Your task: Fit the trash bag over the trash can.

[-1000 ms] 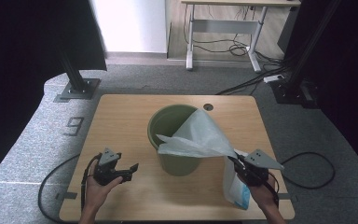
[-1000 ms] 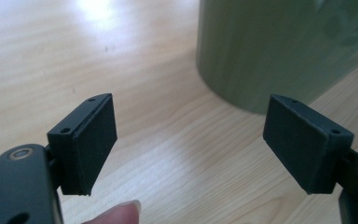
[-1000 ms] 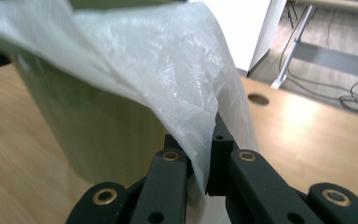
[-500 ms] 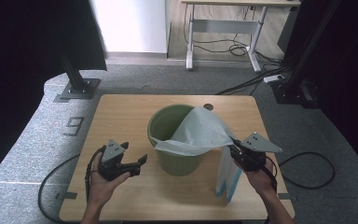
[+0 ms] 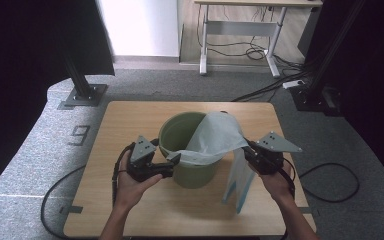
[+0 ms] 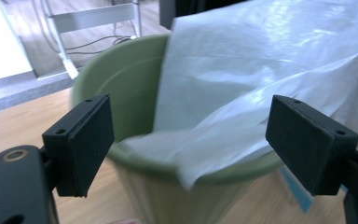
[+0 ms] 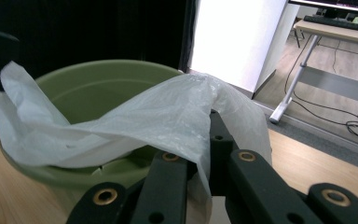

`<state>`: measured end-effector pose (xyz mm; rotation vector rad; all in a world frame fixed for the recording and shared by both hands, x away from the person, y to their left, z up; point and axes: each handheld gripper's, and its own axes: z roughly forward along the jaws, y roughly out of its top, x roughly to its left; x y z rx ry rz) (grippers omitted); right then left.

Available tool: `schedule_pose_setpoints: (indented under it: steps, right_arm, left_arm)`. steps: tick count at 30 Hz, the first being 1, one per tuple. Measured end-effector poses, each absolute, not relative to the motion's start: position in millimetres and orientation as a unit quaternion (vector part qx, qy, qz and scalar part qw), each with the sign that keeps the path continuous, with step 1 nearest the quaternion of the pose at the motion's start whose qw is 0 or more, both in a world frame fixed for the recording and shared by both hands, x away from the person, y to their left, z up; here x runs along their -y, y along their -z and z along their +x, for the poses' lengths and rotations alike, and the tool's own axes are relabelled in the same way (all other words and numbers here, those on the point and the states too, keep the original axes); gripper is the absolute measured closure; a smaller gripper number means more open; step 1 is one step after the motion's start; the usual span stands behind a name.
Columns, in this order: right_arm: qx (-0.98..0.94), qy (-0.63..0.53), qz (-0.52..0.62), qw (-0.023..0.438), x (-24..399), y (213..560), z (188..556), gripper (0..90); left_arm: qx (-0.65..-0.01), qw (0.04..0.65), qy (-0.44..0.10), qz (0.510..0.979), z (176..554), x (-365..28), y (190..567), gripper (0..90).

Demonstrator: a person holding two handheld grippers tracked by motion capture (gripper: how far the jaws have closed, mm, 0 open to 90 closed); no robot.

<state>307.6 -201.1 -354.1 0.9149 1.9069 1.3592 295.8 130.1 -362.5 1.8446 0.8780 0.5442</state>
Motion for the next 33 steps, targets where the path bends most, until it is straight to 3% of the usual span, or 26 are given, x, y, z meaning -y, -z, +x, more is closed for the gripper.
schedule_pose_setpoints:
  steps: [16,19,27,33]
  right_arm:
    - [-0.717,-0.525,0.360,0.284,184,343,323,86.5]
    - [-0.712,-0.531,0.362,0.283,187,343,321,86.4]
    - [-0.705,-0.546,0.367,0.264,196,350,318,84.8]
    - [-0.700,-0.556,0.375,0.245,201,362,318,80.6]
  left_arm:
    - [-0.317,0.481,-0.215,0.789,302,-95,370,17.1]
    - [-0.328,0.472,-0.221,0.788,306,-95,370,26.1]
    - [-0.350,0.470,-0.201,0.785,316,-100,372,65.8]
    - [-0.356,0.475,-0.190,0.782,320,-103,369,80.1]
